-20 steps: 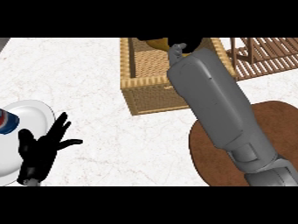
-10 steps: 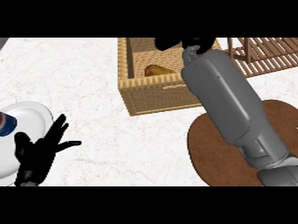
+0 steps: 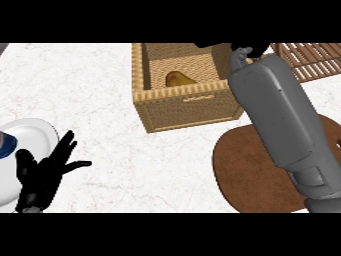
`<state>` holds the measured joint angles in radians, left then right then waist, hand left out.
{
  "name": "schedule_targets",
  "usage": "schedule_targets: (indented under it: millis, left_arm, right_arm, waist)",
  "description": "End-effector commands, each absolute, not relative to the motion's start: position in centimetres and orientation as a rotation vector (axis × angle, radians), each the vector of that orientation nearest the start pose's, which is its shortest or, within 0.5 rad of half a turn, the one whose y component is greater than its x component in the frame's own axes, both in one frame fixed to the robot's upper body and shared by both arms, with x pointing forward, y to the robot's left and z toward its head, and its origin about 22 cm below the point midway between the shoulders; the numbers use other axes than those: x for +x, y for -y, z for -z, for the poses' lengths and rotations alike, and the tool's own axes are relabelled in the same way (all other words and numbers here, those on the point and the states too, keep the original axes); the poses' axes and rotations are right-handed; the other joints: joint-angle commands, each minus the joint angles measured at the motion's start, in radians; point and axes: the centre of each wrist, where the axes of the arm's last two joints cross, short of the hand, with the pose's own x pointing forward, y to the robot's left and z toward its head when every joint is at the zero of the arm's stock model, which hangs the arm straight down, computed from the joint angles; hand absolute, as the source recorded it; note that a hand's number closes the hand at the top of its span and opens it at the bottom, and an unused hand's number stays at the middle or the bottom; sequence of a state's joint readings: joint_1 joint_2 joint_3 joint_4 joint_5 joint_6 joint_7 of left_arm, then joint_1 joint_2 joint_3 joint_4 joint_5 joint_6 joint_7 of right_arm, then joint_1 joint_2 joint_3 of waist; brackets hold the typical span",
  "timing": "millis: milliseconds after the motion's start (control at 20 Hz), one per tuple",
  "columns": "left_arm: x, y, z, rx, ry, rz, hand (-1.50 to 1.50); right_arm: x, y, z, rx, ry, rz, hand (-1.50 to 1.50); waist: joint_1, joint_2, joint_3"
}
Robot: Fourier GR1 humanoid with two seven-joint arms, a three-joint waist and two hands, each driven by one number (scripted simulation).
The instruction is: Pick the pear from the cutting board and place it in the basket
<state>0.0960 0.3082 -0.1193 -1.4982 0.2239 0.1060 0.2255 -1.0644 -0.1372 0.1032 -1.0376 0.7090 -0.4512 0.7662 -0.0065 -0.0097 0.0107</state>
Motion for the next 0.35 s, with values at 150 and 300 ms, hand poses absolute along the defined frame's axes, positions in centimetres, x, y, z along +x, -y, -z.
schedule_targets:
  millis: [150,300]
  left_arm:
    - [18.1,-28.9,5.7,0.149,1.000,-0.002,0.00]
    - [19.1,-29.4,4.5,0.161,1.005,0.013,0.00]
  right_arm:
    - [40.1,17.0,-23.3,-0.894,1.530,0.032,-1.50]
    - [37.8,19.8,-22.3,-0.908,1.509,0.018,-1.50]
  waist:
    - [-0.011,0.004,-0.010]
    - [-0.026,0.000,-0.010]
